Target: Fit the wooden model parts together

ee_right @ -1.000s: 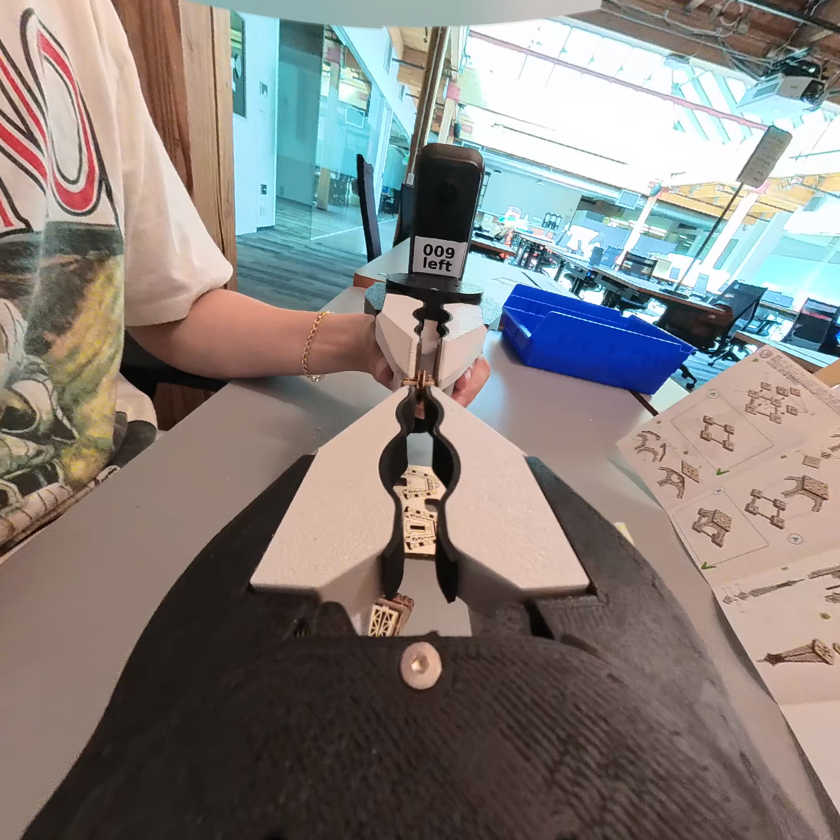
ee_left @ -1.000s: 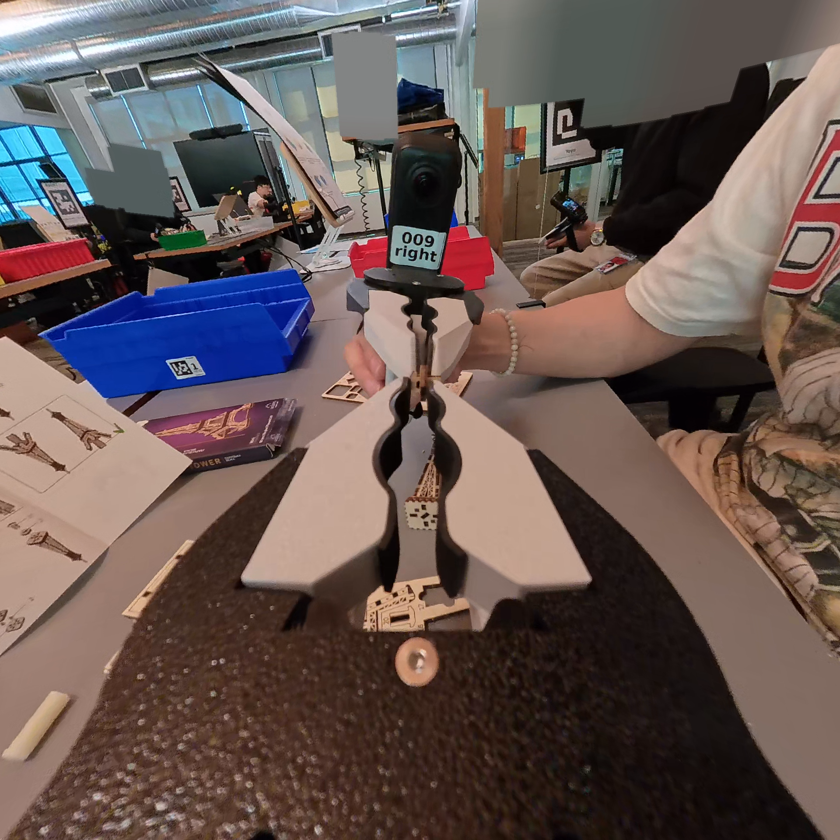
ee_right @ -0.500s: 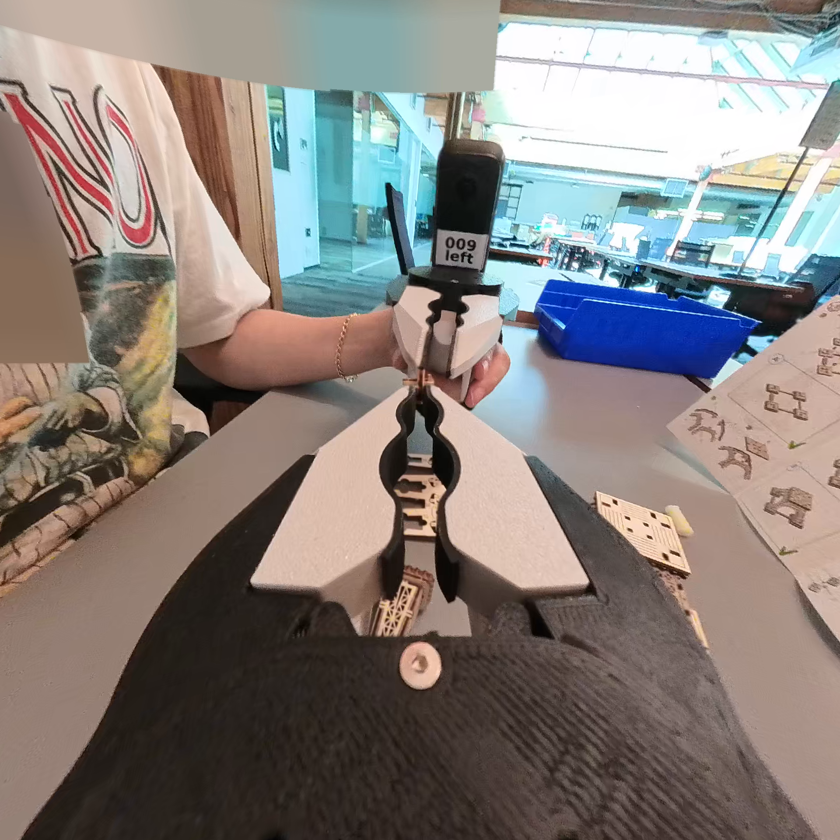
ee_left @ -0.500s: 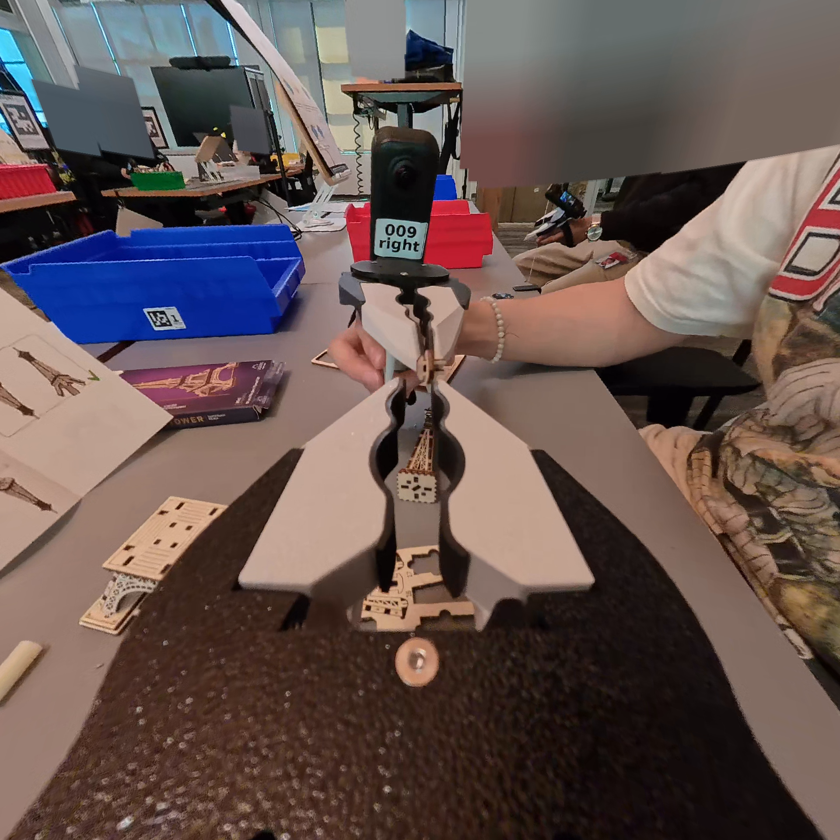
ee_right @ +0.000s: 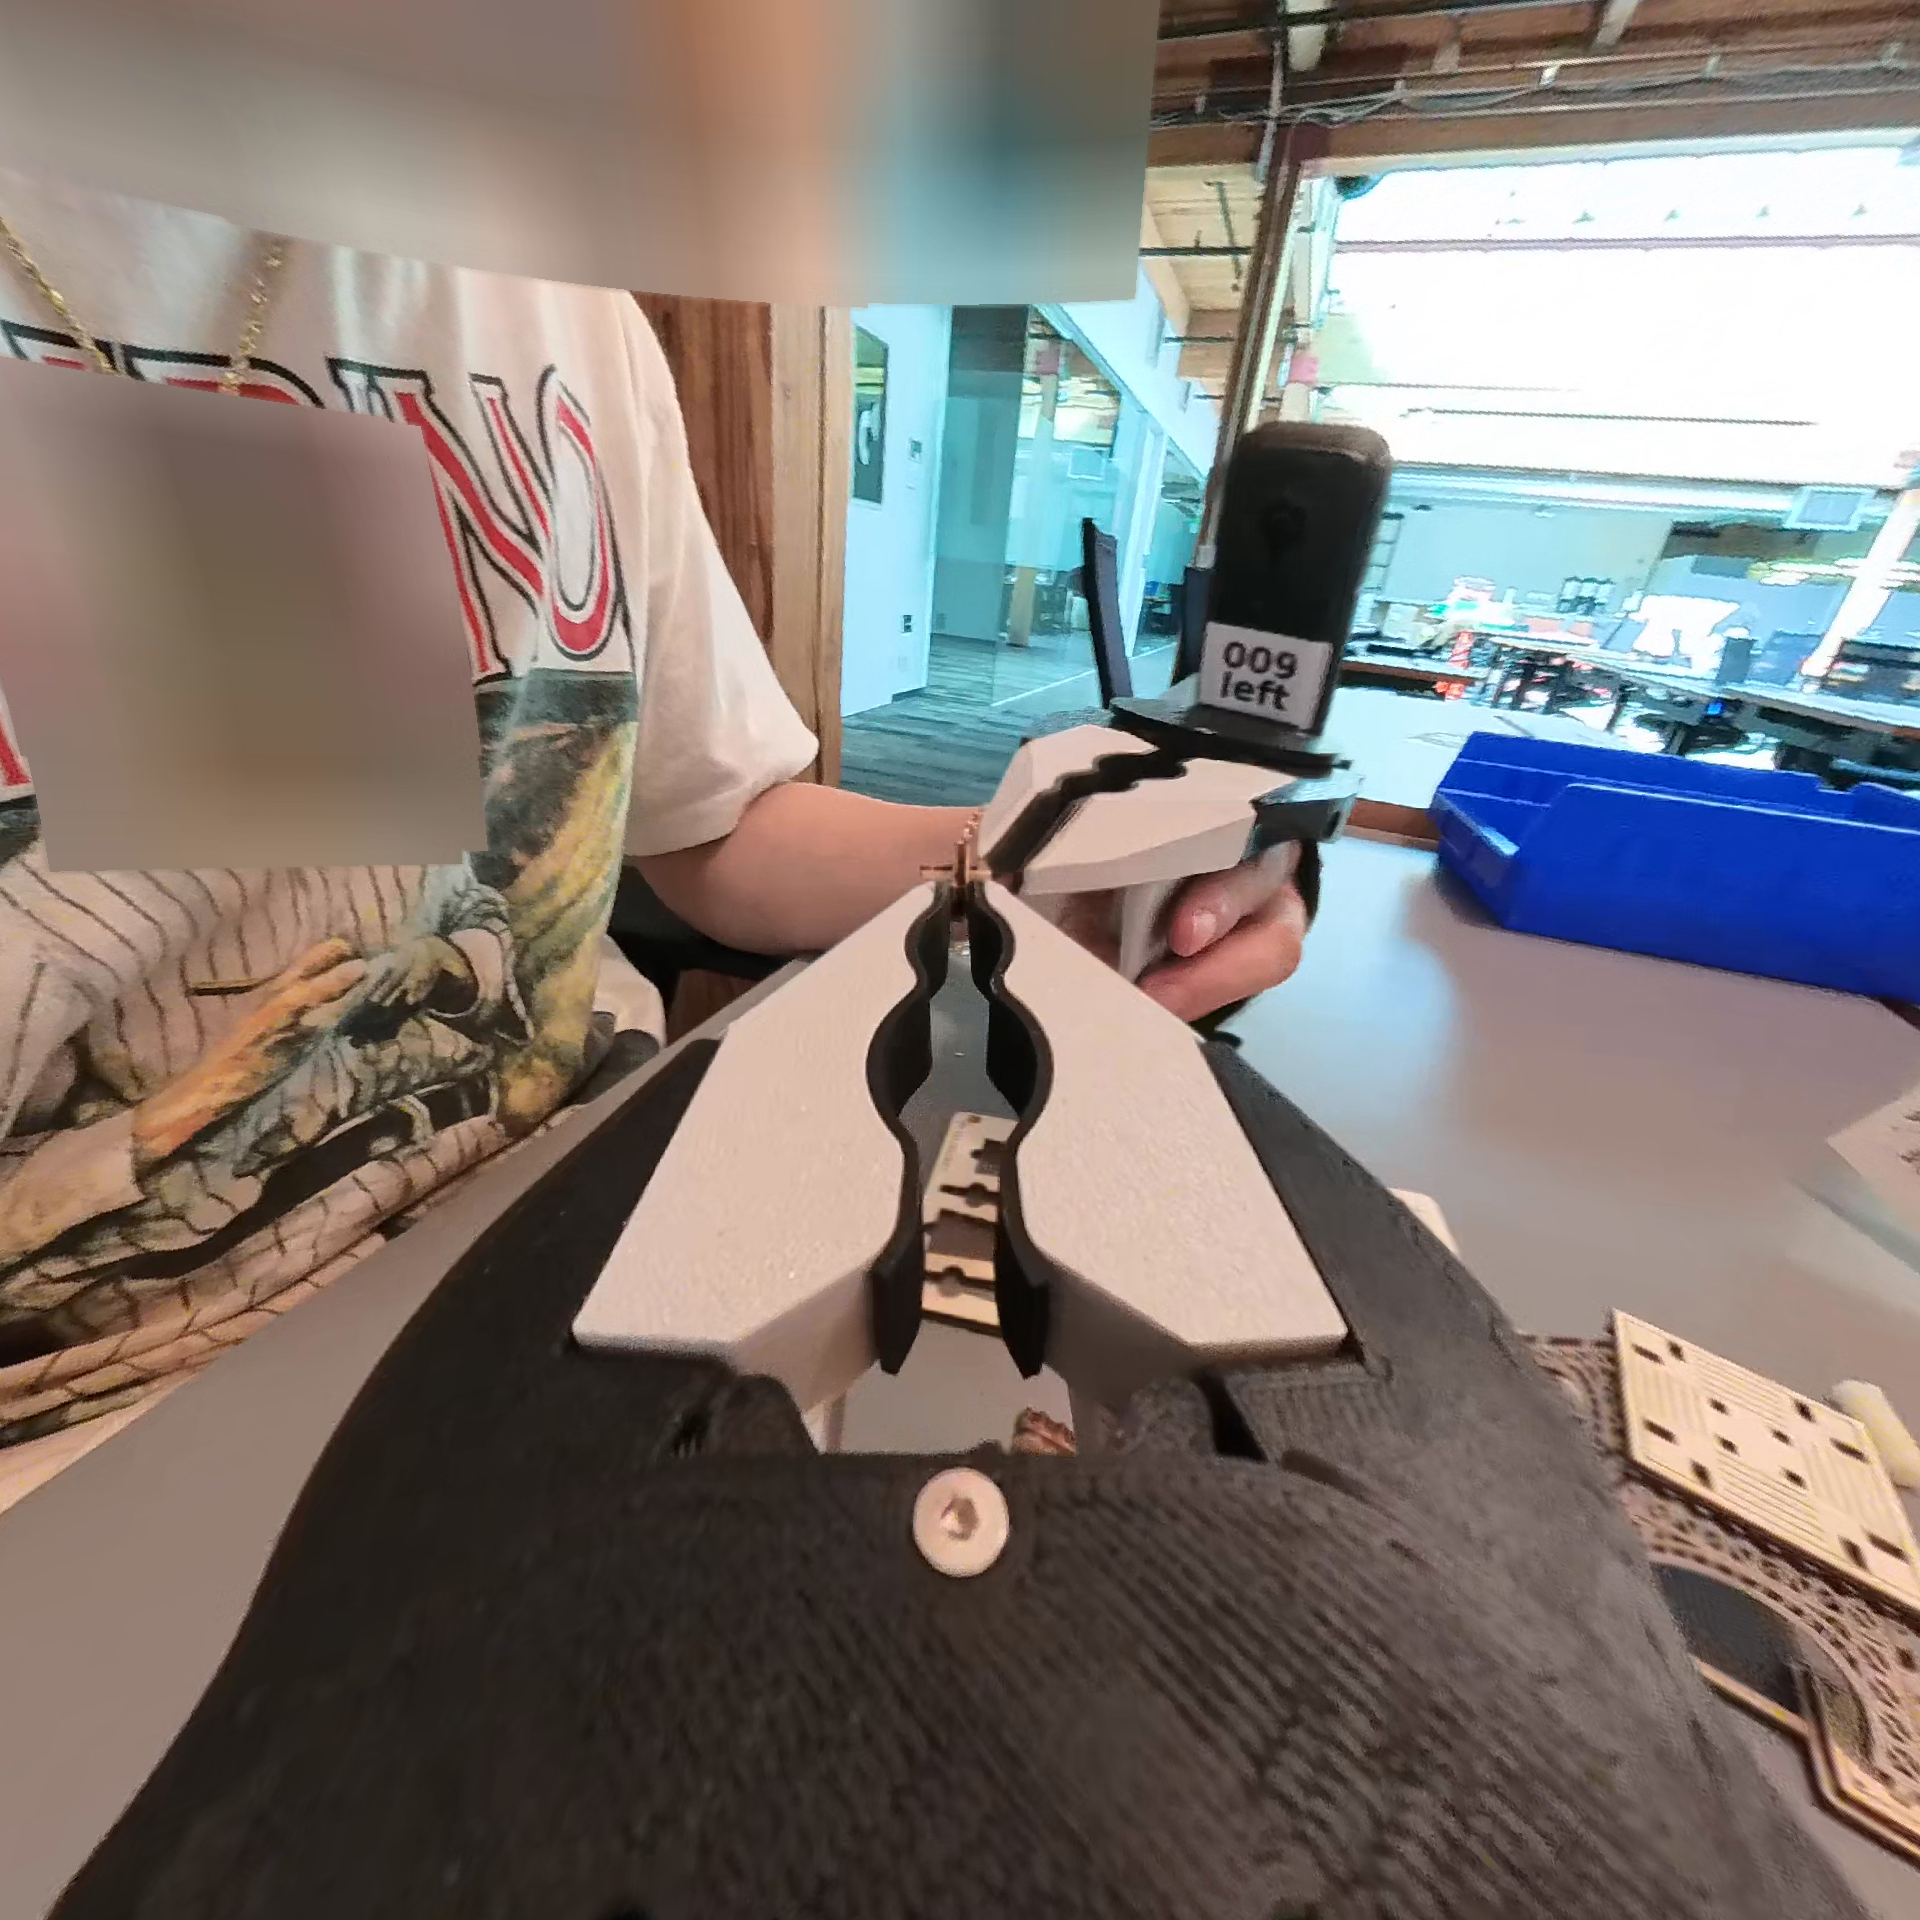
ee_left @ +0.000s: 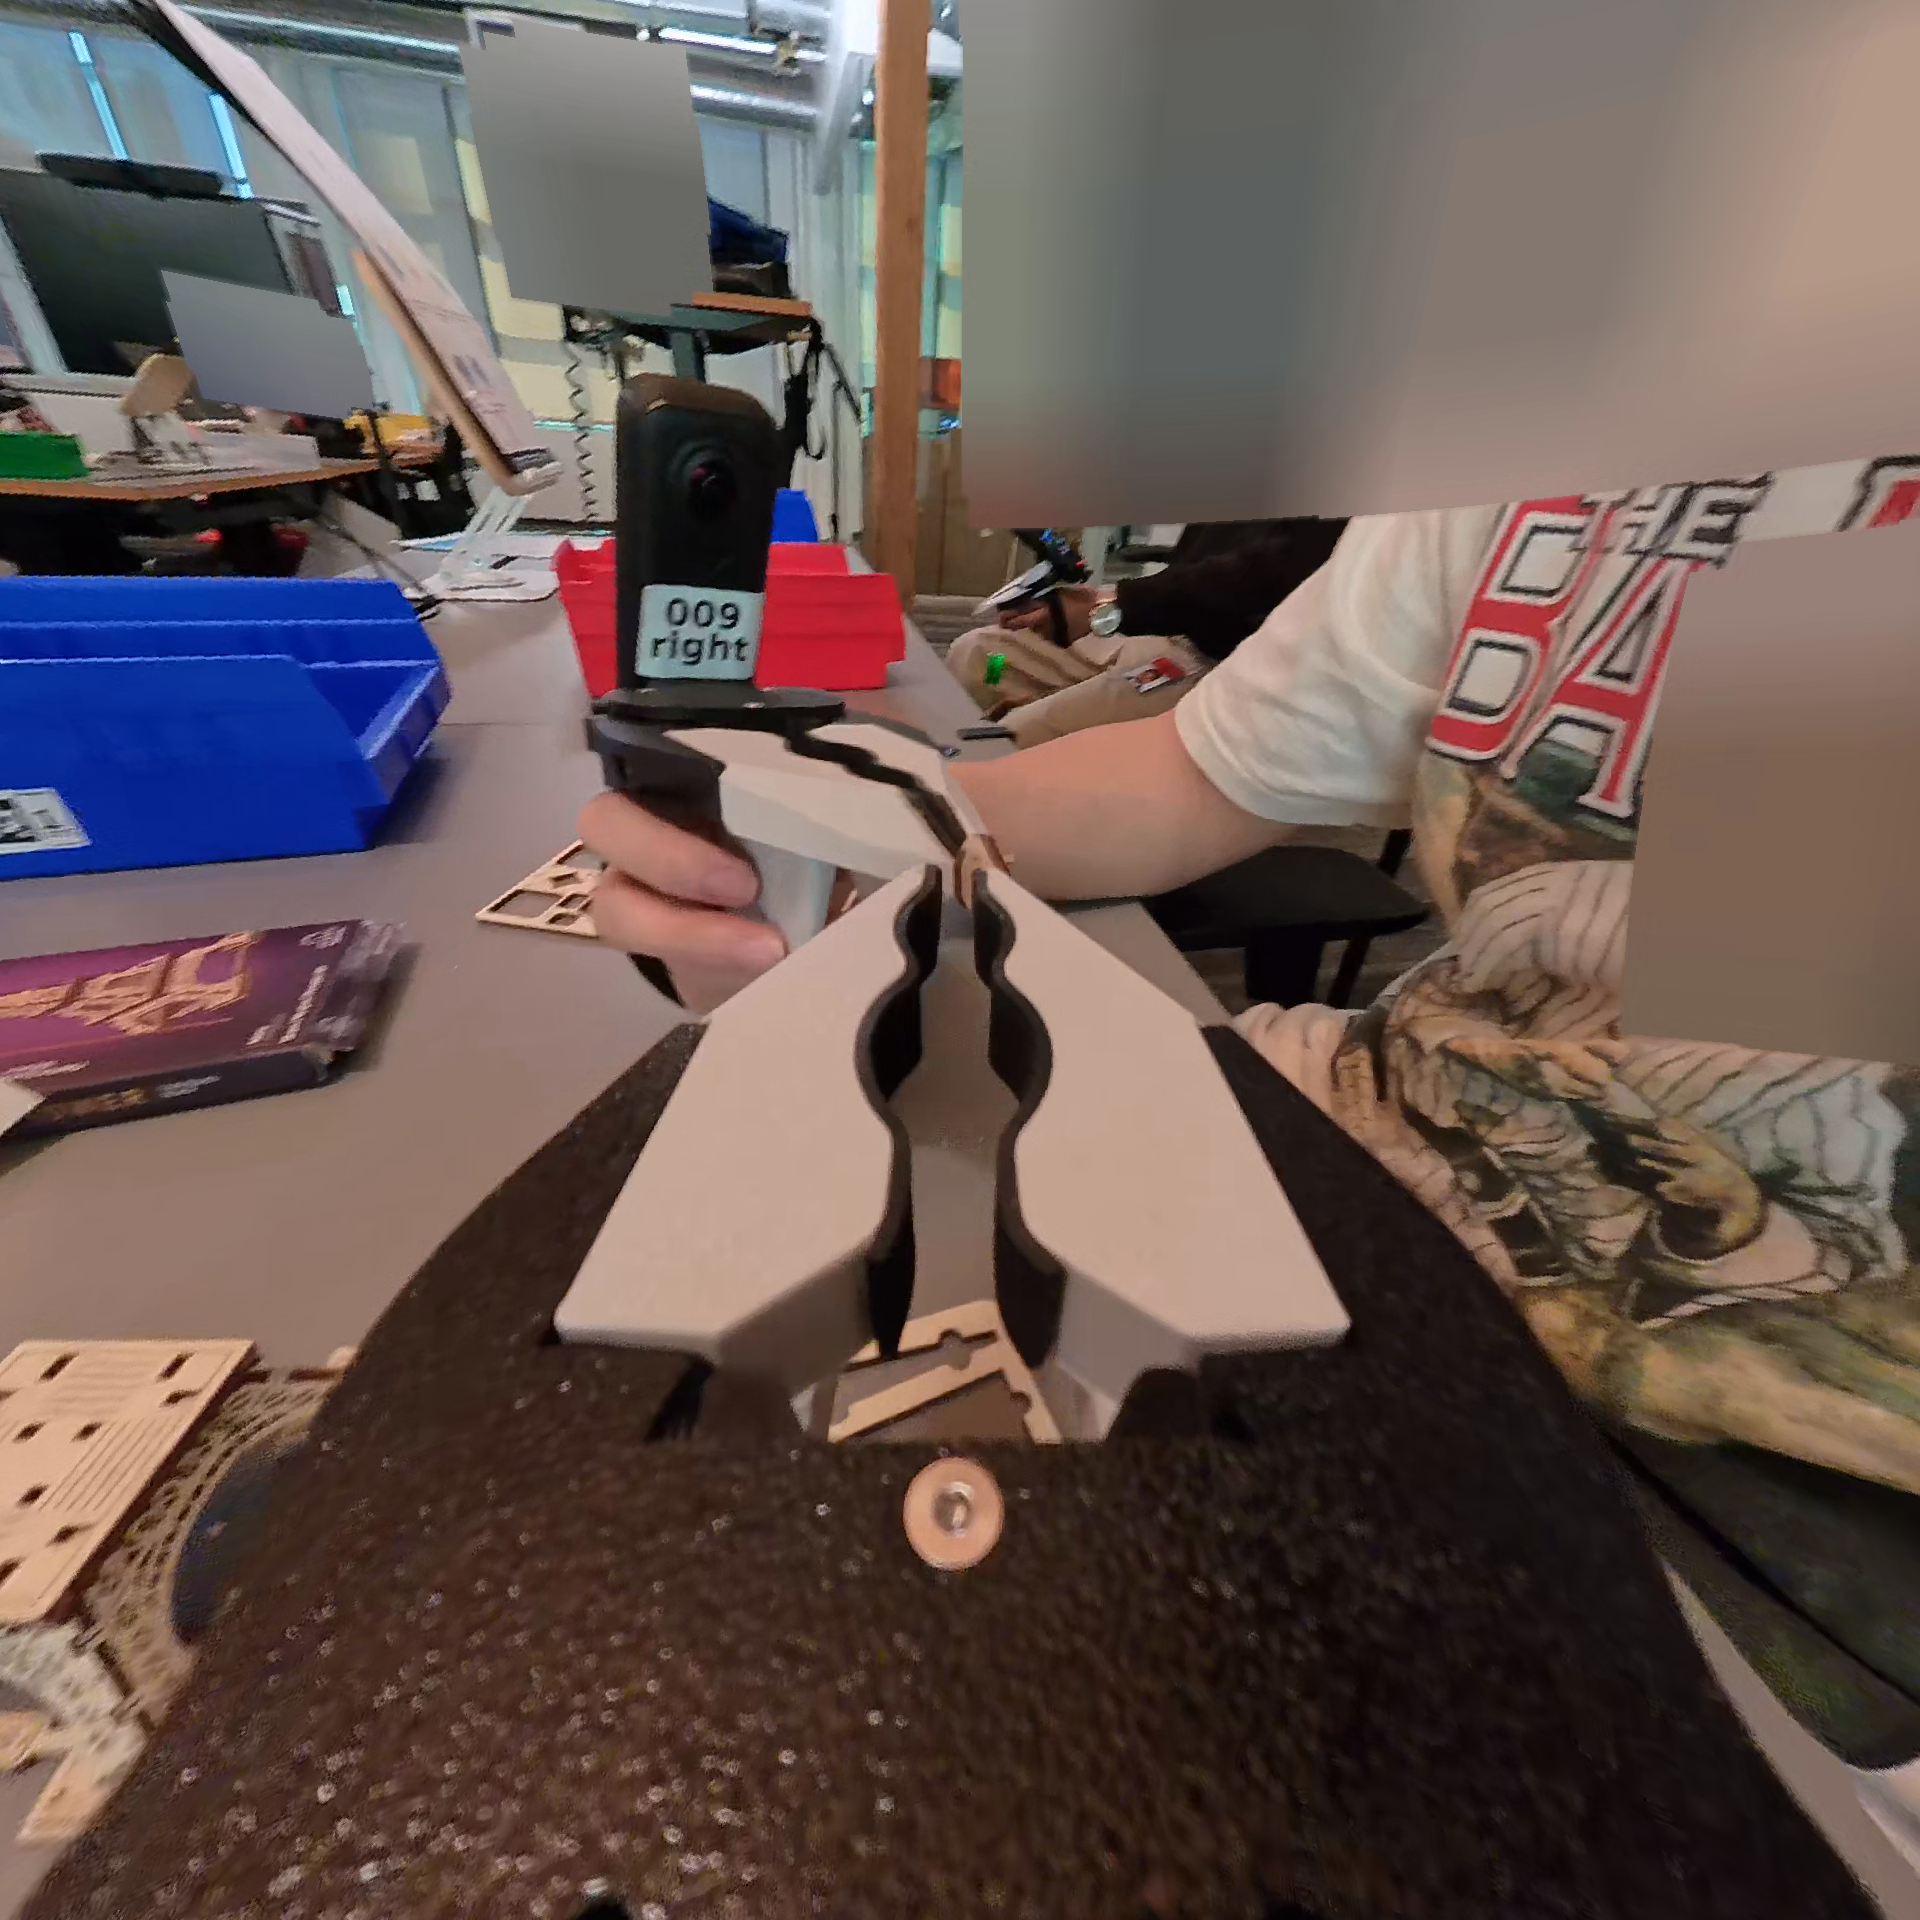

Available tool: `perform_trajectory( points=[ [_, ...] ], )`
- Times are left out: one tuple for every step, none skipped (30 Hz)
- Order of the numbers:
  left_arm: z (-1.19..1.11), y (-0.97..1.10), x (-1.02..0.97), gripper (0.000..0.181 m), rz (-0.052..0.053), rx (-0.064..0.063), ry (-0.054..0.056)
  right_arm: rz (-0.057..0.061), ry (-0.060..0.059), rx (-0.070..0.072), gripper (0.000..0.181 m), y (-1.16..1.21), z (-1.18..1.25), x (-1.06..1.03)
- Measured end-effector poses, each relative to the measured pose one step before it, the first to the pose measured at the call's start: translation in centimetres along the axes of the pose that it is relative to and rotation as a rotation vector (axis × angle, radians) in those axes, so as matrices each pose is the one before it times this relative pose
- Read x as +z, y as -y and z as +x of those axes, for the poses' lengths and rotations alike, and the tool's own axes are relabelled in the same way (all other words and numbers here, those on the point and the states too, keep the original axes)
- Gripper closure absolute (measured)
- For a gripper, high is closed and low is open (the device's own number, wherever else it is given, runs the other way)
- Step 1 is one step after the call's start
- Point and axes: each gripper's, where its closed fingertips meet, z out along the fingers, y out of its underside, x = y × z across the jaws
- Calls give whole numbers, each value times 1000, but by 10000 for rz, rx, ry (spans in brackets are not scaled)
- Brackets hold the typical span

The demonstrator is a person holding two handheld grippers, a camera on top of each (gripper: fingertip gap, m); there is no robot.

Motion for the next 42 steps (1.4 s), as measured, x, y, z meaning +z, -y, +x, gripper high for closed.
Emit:
perform_trajectory(
  points=[
    [464, 187, 23, 178, 136, -104, -310, -52, 211, 72, 180, -53, -319, 113],
    [448, 153, 62, 178, 119, -112, -302, -23, 152, 53, 180, -30, -232, 123],
    [330, 62, 120, 178, 57, -88, -220, 24, 155, 29, 180, 20, -240, 135],
    [224, -119, 141, 178, -55, -77, -153, 79, 202, 22, 180, 103, -323, 133],
    [81, -270, 145, 177, -142, -79, -75, 46, 172, 27, 180, 92, -286, 157],
    [25, -326, 123, 174, -166, -88, -49, -65, 140, 10, 181, -65, -235, 173],
    [213, -231, 96, 174, -100, -96, -166, -139, 155, 1, 181, -161, -251, 162],
    [293, -107, 86, 175, -38, -80, -199, -119, 114, 50, 181, -143, -149, 144],
    [242, -68, 95, 176, -32, -7, -151, -39, 157, 104, 181, -34, -189, 109],
    [220, -48, 55, 178, -27, 46, -123, -25, 130, 144, 181, -32, -116, 65],
    [156, -69, 37, 180, -35, 52, -82, -27, 86, 125, 181, -41, -54, 44],
    [44, -73, -2, 180, -41, 38, -21, -33, 42, 73, 181, -84, -20, 28],
    [-8, -59, -25, 180, -24, 52, 13, -28, -2, 31, 181, -74, 39, 17],
    [-48, 21, -40, 180, 5, 75, 38, 4, -38, 16, 181, 5, 70, -13],
    [-22, 27, -29, 180, -16, 146, 27, 11, -48, 10, 180, 18, 73, -25],
    [-45, 22, -12, 181, -37, 257, 65, 13, -34, 8, 180, 12, 52, -44],
    [-79, -17, -24, 181, -74, 297, 124, 3, -51, 3, 180, 9, 68, -59],
    [-190, -56, -68, 181, -103, 258, 176, -36, -117, -2, 180, -46, 164, -87],
    [-294, -43, -133, 181, -67, 195, 210, -35, -218, -23, 179, -28, 299, -155],
    [-383, -69, -171, 181, -55, 137, 253, -50, -362, -68, 177, -61, 503, -250],
    [-394, -140, -177, 181, -91, 85, 246, -58, -571, -83, 165, -60, 821, -303],
    [-487, -277, -206, 181, -167, 54, 305, -158, -466, -153, 159, -180, 690, -306],
    [-791, -436, -235, 181, -270, 70, 496, -363, -337, -125, 155, -406, 493, -269],
    [-958, -689, -303, 181, -412, 74, 593, -671, -383, -162, 149, -721, 522, -295],
    [-923, -928, -307, 181, -523, 39, 546, -1006, -601, -193, 142, -1064, 816, -379],
    [-1019, -1065, -269, 181, -571, 18, 589, -867, -370, -157, 131, -742, 413, -411],
    [-792, -865, -146, 181, -437, 6, 449, -460, -231, -92, 129, -177, 185, -408],
    [-246, -420, -21, 181, -196, -50, 118, -337, -352, -187, 132, -108, 390, -355],
    [-157, 1, 67, 181, 10, -64, 86, -443, -273, -274, 132, -499, 299, -258],
    [-189, 159, 120, 181, 75, -69, 116, -712, -120, -137, 133, -1088, 107, -219],
    [103, 127, 166, 181, 53, -95, -69, -981, -72, 118, 132, -1557, 110, -124],
    [-14, -5, 209, 181, 4, -108, 12, -1106, 3, 210, 129, -1719, 24, 13],
    [-308, -123, 226, 181, -68, -137, 194, -1048, 0, 125, 126, -1581, -67, 163],
    [-177, -234, 235, 181, -137, -172, 84, -807, -84, 4, 123, -1227, 10, 303],
    [-131, -200, 224, 181, -113, -143, 66, -535, -29, -15, 122, -806, -64, 390],
    [-273, -69, 170, 181, -41, -41, 194, -368, 88, 30, 126, -511, -150, 435],
    [-26, -21, 116, 181, -20, 96, 59, -250, 140, 105, 130, -332, -169, 407],
    [176, 21, 55, 181, 6, 208, -32, -187, 65, 89, 133, -251, -44, 358],
    [-75, 59, 0, 181, 30, 222, 123, -97, 120, 1, 136, -129, -158, 316],
    [-119, 34, -44, 181, 12, 103, 107, -1, 97, -61, 140, -9, -142, 210],
    [96, -10, -36, 181, 5, -31, -82, 46, 9, -107, 146, 75, -4, 115],
    [-43, 15, -57, 181, 38, -87, -4, 50, -83, -114, 152, 77, 151, 43]
  ],
)
